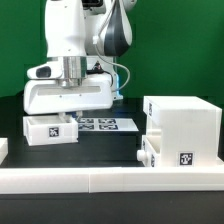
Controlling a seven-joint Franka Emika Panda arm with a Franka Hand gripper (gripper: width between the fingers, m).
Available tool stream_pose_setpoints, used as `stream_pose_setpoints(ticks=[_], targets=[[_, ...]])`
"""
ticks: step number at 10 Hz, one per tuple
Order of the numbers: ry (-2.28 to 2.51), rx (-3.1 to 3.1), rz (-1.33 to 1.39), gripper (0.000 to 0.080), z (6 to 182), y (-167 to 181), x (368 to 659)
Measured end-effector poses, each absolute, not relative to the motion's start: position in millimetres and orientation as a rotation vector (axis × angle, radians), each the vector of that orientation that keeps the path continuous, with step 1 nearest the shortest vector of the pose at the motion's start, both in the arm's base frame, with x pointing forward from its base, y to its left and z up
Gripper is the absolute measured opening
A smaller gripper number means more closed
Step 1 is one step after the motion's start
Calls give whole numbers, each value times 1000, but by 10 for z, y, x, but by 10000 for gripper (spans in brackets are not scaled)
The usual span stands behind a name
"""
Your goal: Assemble drawer
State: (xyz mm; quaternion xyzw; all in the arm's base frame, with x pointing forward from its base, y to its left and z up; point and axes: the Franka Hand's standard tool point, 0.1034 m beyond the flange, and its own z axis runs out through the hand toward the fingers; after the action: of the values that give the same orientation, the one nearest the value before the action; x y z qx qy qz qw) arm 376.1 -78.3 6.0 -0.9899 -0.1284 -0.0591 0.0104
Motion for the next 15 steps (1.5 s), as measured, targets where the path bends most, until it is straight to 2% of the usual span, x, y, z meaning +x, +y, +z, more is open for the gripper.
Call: stream_pose_setpoints(ticks=[3,7,12,15], targets=[[-555,-3061,-179,41,275,-472,3964],[-759,-2971,-76,42,477,-439,4358],[-822,-2955,-73,42,438,-435,4301],[-1349,-2778,-76,42,509,-495,4446]])
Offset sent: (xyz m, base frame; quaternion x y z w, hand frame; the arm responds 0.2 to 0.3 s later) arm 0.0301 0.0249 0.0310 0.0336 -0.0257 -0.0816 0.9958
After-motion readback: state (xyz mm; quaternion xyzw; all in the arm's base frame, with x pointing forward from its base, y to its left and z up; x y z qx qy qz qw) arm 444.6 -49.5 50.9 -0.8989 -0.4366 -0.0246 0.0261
